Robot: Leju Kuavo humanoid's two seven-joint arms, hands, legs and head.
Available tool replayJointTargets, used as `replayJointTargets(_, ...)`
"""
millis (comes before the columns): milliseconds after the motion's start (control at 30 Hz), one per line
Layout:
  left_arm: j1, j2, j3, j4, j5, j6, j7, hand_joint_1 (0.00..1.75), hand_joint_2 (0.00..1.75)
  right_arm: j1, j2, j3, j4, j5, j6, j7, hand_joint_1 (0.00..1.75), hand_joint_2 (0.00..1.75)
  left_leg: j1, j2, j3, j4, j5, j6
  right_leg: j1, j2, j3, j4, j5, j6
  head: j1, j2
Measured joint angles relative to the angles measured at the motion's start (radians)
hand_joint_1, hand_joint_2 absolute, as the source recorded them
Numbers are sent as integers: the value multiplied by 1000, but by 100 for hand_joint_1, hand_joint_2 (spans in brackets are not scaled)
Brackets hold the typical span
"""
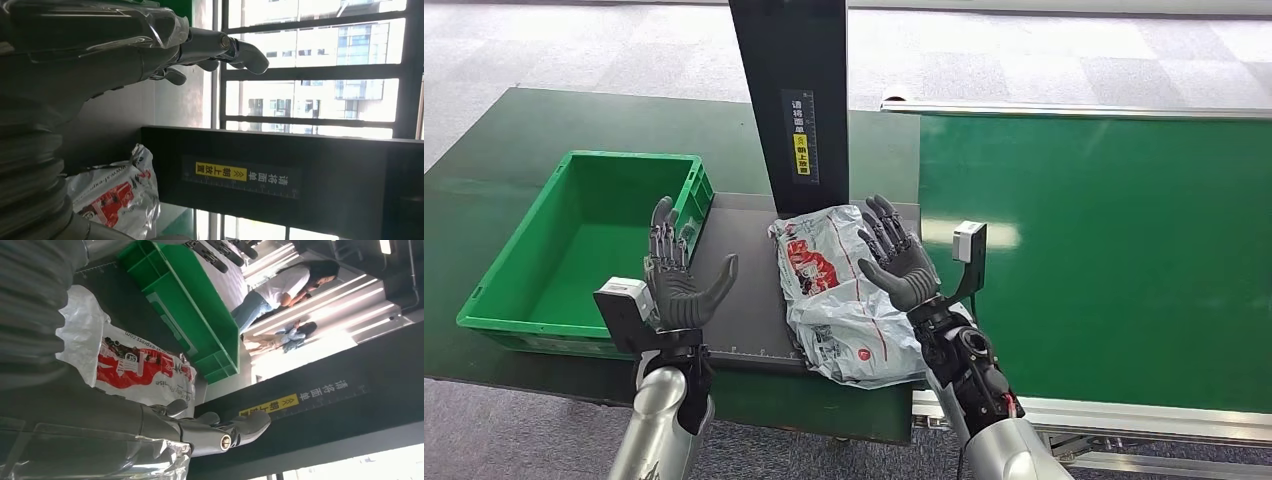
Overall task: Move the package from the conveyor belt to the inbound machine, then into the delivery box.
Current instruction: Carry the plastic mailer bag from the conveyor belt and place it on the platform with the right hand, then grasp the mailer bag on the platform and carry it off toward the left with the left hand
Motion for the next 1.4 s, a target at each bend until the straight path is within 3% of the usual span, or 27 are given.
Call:
replayJointTargets(133,11,5,-4,0,-5,-58,14,0,175,0,-12,0,-35,38,-136,-52,0,175,0,0,0,0,0,0,0,0,0,0,0,0,0,0)
replayJointTargets(300,22,9,-28,3,-76,-87,49,0,175,11,-32,5,-130,154,-339,-56,0,175,0,0,0,0,0,0,0,0,0,0,0,0,0,0)
replayJointTargets(567,-3,-10,-126,59,-143,-128,74,0,175,28,-48,20,-213,312,-508,-49,0,175,0,0,0,0,0,0,0,0,0,0,0,0,0,0)
replayJointTargets(667,-37,-12,-168,115,-241,-94,129,0,175,38,-48,20,-233,340,-526,-38,0,175,0,0,0,0,0,0,0,0,0,0,0,0,0,0)
replayJointTargets(800,-110,-18,-241,250,-476,53,226,0,175,44,-45,20,-240,363,-527,-31,0,175,0,0,0,0,0,0,0,0,0,0,0,0,0,0)
replayJointTargets(1033,-237,-45,-320,535,-722,133,447,0,175,49,-38,19,-240,379,-526,-28,0,175,0,0,0,0,0,0,0,0,0,0,0,0,0,0)
replayJointTargets(1133,-276,-51,-333,631,-779,125,528,0,175,53,-35,19,-239,380,-525,-23,0,175,0,0,0,0,0,0,0,0,0,0,0,0,0,0)
replayJointTargets(1167,-287,-53,-333,653,-784,115,539,14,175,53,-34,19,-237,381,-524,-19,0,175,0,0,0,0,0,0,0,0,0,0,0,0,0,0)
replayJointTargets(1267,-314,-54,-329,700,-790,91,544,135,175,53,-34,18,-228,380,-515,-1,0,175,0,0,1,0,0,0,0,0,1,0,0,0,0,0)
replayJointTargets(1300,-318,-53,-326,709,-791,88,541,164,175,53,-34,18,-224,376,-509,6,0,175,0,0,1,0,0,0,0,0,2,0,0,0,0,0)
replayJointTargets(1400,-326,-52,-313,726,-799,91,523,175,175,51,-34,18,-200,343,-472,34,0,175,0,0,3,0,0,0,0,0,4,0,0,0,0,0)
